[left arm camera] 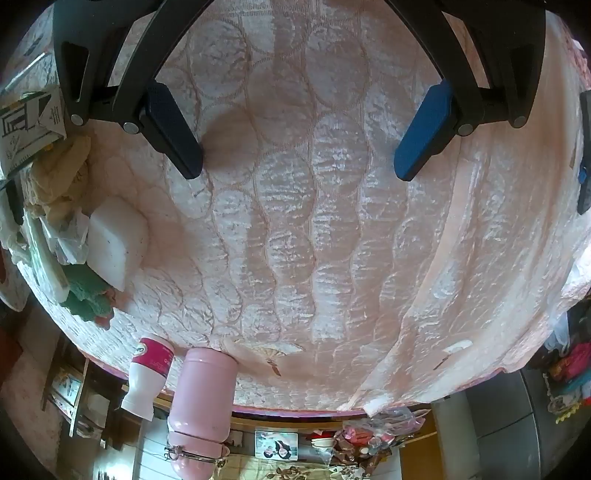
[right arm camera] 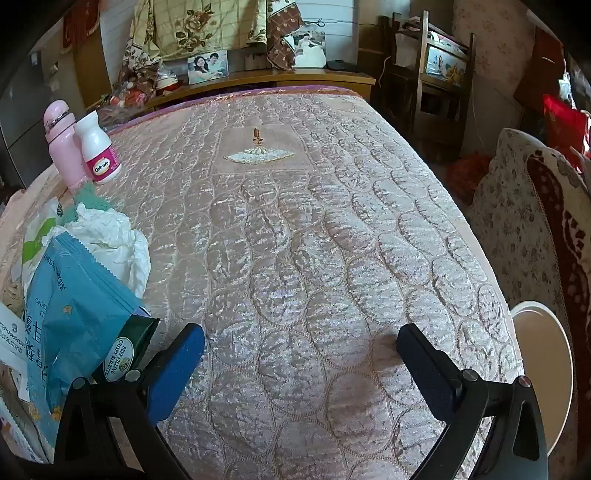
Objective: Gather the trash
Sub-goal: 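Swing both tools over the bed toward the pile of trash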
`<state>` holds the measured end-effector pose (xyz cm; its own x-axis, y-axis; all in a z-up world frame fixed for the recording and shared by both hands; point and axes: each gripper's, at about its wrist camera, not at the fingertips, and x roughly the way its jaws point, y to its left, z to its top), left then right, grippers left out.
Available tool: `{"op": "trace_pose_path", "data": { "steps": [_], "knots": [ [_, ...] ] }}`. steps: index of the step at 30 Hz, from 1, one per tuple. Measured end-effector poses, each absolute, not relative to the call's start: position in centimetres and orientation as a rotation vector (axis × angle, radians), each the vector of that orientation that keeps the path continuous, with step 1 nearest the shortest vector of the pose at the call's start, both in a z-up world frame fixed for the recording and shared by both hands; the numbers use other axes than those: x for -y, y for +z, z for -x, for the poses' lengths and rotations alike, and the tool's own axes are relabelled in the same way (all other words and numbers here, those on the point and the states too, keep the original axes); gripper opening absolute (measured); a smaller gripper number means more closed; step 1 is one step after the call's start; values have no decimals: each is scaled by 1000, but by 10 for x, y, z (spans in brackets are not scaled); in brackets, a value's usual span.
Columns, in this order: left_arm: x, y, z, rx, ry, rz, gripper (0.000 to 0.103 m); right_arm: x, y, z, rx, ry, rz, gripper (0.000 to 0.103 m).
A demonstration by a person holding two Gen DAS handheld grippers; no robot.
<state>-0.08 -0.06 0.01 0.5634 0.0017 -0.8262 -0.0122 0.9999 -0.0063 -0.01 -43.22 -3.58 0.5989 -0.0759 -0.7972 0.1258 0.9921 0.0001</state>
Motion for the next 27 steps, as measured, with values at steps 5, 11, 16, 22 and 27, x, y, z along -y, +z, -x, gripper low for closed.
{"op": "trace_pose_path", "data": {
  "steps": [5, 11, 16, 22, 27],
  "knots": [
    [-3, 0, 17, -990, -6, 16, 102, 432, -35, 3, -934, -120, -64, 103],
    [16, 31, 56, -887, 3, 13, 102, 429, -31, 14, -1012, -89, -22, 103],
    [42, 66, 93, -791, -34, -19, 102, 430, -7, 52, -939, -100, -80, 103],
    [74, 100, 130, -713, -91, 12, 102, 413, 41, 101, -778, -75, -131, 103],
    [89, 125, 150, -654, -126, 53, 102, 394, 83, 129, -645, -67, -104, 103]
  ]
}}
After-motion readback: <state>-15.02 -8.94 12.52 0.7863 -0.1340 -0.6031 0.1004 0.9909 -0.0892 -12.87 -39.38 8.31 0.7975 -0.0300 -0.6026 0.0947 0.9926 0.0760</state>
